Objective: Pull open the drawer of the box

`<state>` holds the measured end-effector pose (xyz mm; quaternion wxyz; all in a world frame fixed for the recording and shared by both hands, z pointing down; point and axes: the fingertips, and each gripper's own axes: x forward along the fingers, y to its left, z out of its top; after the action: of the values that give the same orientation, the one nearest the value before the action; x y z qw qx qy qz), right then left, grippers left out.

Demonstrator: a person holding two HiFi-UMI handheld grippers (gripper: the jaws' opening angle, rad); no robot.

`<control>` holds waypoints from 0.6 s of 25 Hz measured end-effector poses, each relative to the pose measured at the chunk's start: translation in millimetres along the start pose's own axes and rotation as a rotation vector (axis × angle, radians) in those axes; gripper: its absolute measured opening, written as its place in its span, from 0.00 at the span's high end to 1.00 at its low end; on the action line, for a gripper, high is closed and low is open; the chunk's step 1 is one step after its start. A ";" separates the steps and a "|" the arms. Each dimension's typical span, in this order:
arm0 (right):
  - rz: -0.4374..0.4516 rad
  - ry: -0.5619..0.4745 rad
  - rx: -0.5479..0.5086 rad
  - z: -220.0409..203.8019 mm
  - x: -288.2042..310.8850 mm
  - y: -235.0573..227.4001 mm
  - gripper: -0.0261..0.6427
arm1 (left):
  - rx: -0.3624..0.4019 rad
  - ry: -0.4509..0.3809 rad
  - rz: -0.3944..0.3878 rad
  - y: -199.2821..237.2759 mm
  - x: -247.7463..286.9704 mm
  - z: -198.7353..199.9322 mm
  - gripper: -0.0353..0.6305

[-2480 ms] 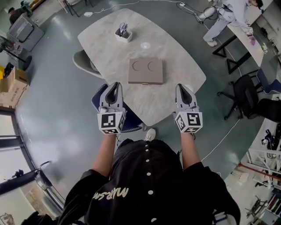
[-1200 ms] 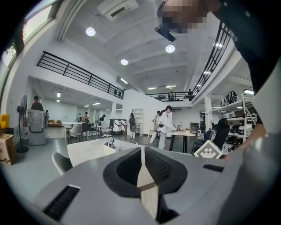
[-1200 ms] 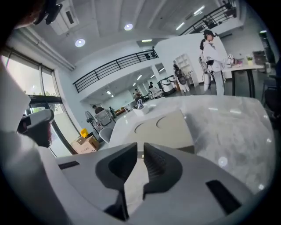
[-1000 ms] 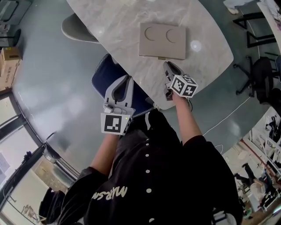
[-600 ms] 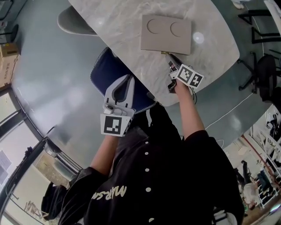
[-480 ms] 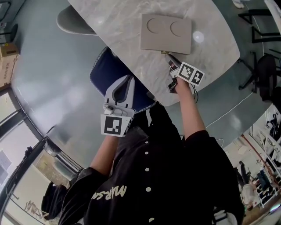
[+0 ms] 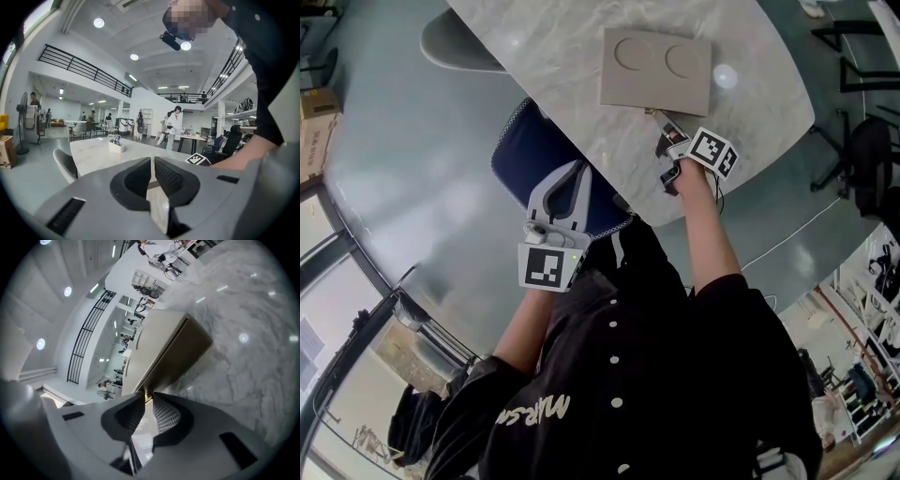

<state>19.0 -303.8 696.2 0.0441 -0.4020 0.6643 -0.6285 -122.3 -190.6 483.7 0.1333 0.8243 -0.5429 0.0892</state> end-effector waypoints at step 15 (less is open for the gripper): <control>0.028 0.001 0.037 -9.2 -9.5 -6.3 0.91 | 0.018 0.005 -0.022 -12.5 9.3 -2.9 0.90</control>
<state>23.2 -290.1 699.4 0.0598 -0.3913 0.6583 -0.6403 -107.2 -193.2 487.7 0.1282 0.8311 -0.5327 0.0946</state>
